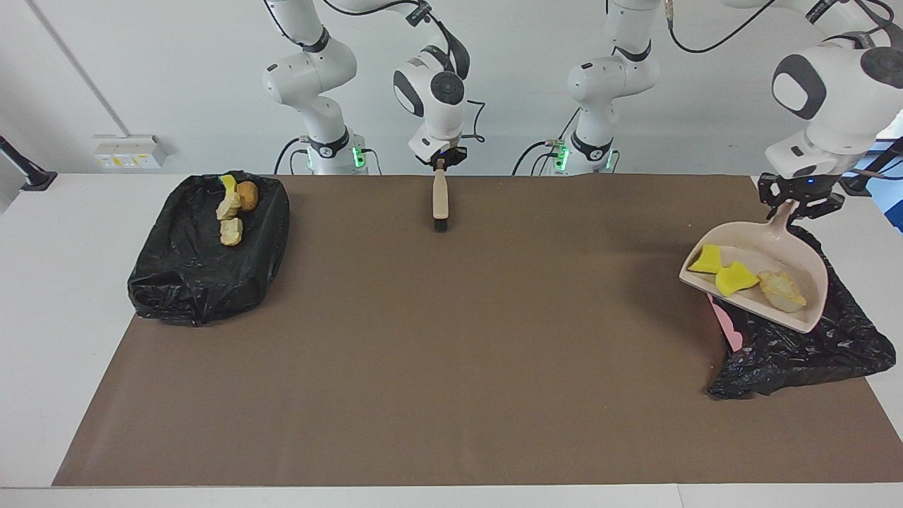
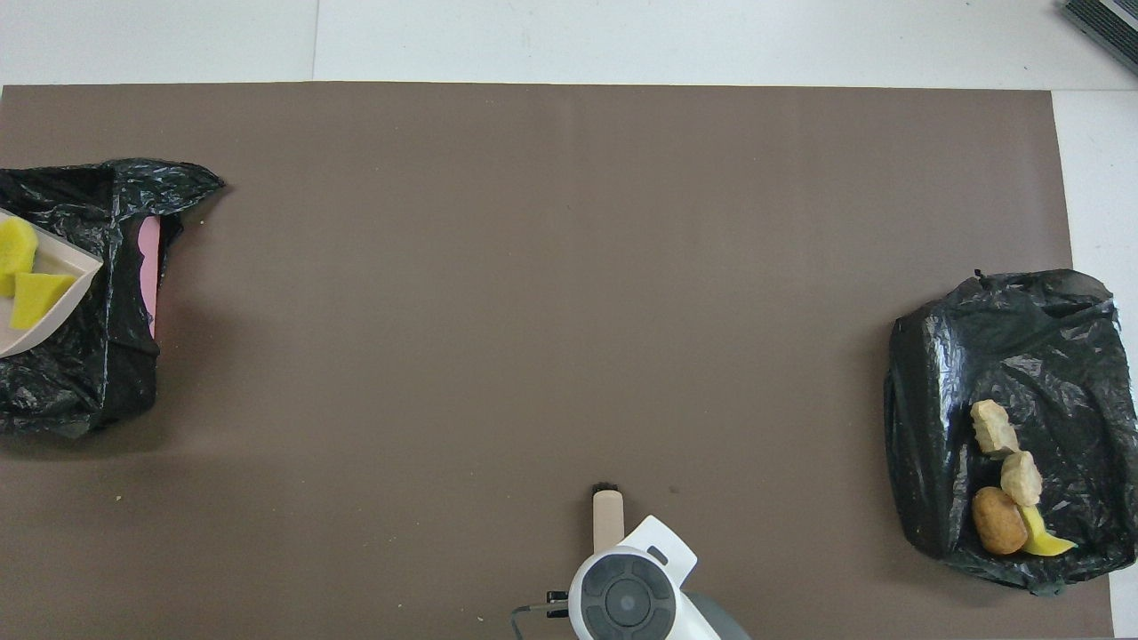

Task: Sweep and dump trash in bin
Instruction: 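Tip the dustpan into the bag with the left gripper while the right gripper withdraws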

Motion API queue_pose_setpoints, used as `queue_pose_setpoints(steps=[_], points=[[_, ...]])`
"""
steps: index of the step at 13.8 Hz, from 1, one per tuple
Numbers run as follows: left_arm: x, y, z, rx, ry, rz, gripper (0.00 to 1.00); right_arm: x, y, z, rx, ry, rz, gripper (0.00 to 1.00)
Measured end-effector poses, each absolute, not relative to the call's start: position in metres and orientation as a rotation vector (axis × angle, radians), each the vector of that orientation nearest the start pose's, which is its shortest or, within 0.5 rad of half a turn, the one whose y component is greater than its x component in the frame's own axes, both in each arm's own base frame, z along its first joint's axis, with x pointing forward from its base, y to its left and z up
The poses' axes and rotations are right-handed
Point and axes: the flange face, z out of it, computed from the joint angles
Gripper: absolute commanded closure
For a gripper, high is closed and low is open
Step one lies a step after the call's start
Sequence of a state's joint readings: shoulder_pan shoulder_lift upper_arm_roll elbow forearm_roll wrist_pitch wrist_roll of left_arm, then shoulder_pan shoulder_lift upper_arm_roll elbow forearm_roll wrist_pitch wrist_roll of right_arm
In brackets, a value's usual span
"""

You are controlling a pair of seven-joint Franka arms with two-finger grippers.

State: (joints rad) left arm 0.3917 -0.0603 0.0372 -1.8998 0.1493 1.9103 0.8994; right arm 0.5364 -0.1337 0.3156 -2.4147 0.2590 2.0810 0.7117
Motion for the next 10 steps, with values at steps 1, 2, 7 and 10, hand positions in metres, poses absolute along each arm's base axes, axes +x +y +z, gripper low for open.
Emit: queue_pose_setpoints(steps=[1,2,7,10], points=[[0.497,0.246,0.531,-2.895,0.743,0.051,1.0,0.308,0.341,0.355,-3.131,0.064,0.392,0.0],[0.499,0.251,0.531,-2.908,0.73,0.073,1.0,0.324,0.333,0.365,-3.131,0.098,0.379,0.0],[0.501,0.272,0.531,-2.893,0.626,0.388,1.0,0.418,0.267,0.431,-3.151,0.306,0.207,0.0],[0.479,0.27,0.53,-2.947,0.21,0.579,1.0,0.449,0.236,0.457,-3.163,0.376,0.096,0.0]])
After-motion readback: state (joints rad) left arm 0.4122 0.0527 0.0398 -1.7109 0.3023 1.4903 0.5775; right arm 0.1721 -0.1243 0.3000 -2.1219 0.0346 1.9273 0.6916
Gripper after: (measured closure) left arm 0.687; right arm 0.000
